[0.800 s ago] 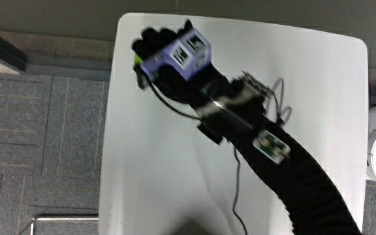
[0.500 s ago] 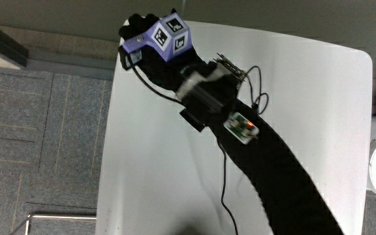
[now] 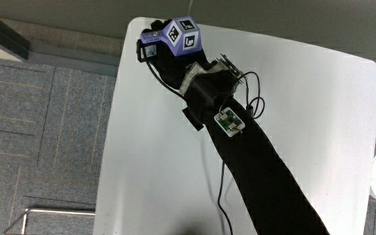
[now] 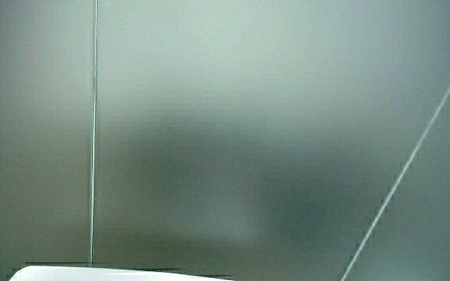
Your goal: Place green brick
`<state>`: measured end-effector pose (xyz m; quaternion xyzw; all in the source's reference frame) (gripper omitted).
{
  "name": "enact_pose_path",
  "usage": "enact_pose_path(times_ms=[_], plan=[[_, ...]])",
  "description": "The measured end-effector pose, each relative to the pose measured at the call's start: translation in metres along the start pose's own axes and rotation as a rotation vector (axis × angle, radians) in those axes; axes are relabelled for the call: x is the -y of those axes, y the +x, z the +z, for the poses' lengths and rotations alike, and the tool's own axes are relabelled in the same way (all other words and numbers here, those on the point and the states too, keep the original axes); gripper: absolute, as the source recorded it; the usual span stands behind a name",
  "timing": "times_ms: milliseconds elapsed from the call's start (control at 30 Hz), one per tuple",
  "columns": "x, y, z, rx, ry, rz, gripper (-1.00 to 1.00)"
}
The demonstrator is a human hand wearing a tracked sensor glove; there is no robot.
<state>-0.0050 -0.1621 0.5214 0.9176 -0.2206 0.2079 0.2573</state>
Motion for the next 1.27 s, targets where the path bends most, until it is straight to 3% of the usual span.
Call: enact_pose_path(times_ms=[100,233,267,433,467,567,767,867,1033,1200,1267], plan=[[0.004,-0.003,0.005,-0.005,0.020,-0.001,0.00],[0.002,0.004,0.002,-0.060,-0.014,-0.012,0.00],[0.002,0.005,0.002,-0.049,-0.015,-0.027,0.00],[0.004,0.004,-0.001,-0.063,-0.040,-0.005,-0.28],[0.004,0.004,-0.002,-0.045,-0.016,-0.007,-0.33],[0.006,0.004,-0.002,-0.049,-0.023,-0.007,-0.50],[0.010,0.002,-0.005,0.035,0.004,-0.012,-0.83],[0.012,0.004,-0.006,0.046,0.035,0.000,-1.00],[0.017,0.002,0.000,0.070,0.061,-0.007,-1.00],[0.018,0.009,-0.004,0.071,0.083,-0.016,-1.00],[0.016,0.017,-0.011,0.042,0.048,-0.010,-1.00]])
